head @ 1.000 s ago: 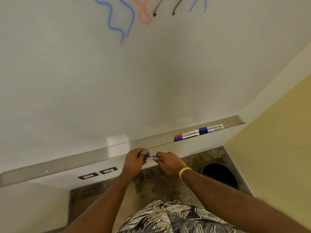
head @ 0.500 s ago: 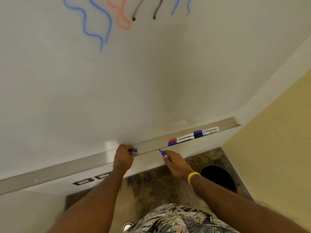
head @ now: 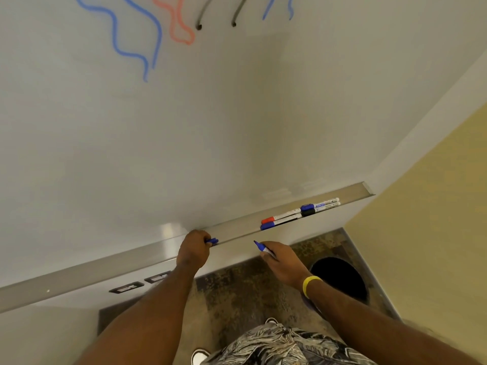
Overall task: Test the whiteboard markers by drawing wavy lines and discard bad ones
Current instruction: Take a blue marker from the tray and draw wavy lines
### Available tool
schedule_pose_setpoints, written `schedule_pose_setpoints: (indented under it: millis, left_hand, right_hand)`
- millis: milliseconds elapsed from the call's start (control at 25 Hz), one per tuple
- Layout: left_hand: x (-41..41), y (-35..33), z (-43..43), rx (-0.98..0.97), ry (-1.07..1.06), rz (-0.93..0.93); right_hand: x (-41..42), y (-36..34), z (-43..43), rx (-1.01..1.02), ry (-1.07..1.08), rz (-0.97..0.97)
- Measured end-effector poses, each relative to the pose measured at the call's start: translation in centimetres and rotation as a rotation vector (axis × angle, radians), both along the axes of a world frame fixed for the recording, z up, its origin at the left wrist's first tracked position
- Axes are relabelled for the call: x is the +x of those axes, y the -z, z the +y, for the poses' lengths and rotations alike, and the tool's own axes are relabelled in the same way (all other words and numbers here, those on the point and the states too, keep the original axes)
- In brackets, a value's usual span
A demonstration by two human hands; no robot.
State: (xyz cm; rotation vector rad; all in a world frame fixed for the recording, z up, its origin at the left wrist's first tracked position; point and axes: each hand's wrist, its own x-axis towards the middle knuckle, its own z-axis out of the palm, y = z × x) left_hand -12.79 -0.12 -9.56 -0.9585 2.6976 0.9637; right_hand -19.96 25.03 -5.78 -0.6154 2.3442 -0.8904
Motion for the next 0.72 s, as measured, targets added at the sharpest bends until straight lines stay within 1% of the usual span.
schedule_pose_setpoints:
  millis: [200, 320, 480, 560, 640, 720]
  left_hand:
    - [1.4, -1.2, 0.0, -0.014, -0.01, 0.072]
    - [2.6, -2.3, 0.0, -0.048, -0.003, 0.122]
    - [4.2, -3.6, -0.6, -0.254, 0.066, 0.23]
    - [5.1, -4.3, -1.0, -0.334, 0.114, 0.258]
    - [5.9, -5.2, -1.4, -0.417, 0.139, 0.286]
    - [6.5, -6.2, -2.0, -0.518, 0.155, 0.351]
  right_hand:
    - [0.5, -0.7, -1.1, -0.036, 0.033, -0.015]
    - [0.8, -1.7, -2.4, -0.123, 0.04, -0.054]
    - [1.3, -3.5, -5.0, -0.274, 0.029, -0.063]
    - [1.6, -4.5, -6.6, -0.347, 0.035, -0.101]
    - [2.1, -5.8, -8.3, -0.432, 0.061, -0.174]
    - [2.4, -7.4, -9.7, -0.571, 0.123, -0.32]
